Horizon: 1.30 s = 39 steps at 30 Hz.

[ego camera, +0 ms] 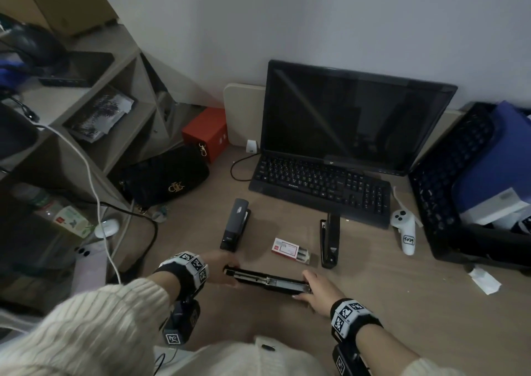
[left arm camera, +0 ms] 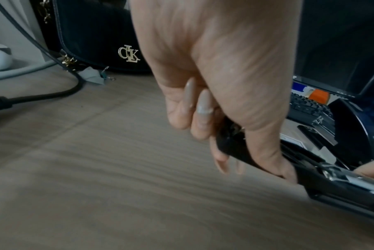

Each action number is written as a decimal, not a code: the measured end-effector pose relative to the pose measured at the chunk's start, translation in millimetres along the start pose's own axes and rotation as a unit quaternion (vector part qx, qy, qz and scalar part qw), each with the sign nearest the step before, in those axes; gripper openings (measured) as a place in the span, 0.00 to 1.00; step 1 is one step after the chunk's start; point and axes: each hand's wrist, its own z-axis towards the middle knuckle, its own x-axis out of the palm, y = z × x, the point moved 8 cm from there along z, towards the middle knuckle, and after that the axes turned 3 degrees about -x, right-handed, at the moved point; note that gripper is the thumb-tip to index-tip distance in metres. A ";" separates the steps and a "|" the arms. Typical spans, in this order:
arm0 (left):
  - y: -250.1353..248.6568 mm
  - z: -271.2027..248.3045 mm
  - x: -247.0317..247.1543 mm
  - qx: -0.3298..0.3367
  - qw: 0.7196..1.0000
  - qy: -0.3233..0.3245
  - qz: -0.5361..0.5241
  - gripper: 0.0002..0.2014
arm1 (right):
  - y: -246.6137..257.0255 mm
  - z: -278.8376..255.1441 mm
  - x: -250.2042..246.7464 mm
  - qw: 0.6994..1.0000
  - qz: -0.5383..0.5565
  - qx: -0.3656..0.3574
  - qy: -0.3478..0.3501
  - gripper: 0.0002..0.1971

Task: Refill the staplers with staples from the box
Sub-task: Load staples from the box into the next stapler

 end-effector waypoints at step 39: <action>-78.9 24.2 -22.8 0.061 0.997 -0.041 0.019 0.32 | 37.3 13.6 -23.0 0.972 0.235 0.019 -0.021 0.27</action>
